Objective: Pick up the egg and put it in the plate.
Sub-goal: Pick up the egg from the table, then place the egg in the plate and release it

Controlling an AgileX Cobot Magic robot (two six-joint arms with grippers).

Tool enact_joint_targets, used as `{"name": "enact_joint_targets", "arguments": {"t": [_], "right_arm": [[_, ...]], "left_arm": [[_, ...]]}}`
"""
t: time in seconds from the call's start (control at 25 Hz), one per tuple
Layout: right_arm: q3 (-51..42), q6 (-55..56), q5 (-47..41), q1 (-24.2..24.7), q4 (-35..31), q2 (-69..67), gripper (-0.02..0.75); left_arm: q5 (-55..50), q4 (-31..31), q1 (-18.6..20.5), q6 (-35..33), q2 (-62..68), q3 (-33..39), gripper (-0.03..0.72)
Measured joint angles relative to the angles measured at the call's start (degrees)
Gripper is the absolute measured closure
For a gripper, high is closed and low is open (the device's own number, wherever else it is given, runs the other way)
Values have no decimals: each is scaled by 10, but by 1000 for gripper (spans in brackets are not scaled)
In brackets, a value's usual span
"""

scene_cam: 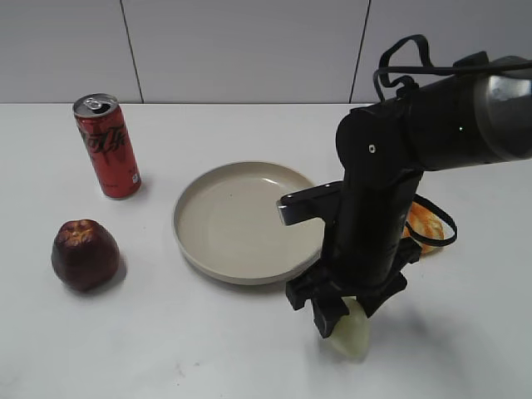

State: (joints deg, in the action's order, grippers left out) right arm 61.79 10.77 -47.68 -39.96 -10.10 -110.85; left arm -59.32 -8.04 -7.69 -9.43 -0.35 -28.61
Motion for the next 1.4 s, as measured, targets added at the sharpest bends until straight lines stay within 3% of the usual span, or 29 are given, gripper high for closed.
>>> {"name": "enact_joint_targets", "arguments": {"t": [0.28,0.6,1.04,1.2,1.4], "right_arm": [[41,-4,-25,0,-2,-1,295],[232,-80,-65,0,8,-17,295],[421,-90,-122,0,17,-178,293],[432,-92,-123,0,17,-189,120],[436,-93,-147,0,30,-189,101]], "left_arm": [[0,0,0,0,0,0,457],[0,0,0,0,0,0,457],[0,0,0,0,0,0,457],[0,0,0,0,0,0,457],[0,0,0,0,0,0,457]]}}
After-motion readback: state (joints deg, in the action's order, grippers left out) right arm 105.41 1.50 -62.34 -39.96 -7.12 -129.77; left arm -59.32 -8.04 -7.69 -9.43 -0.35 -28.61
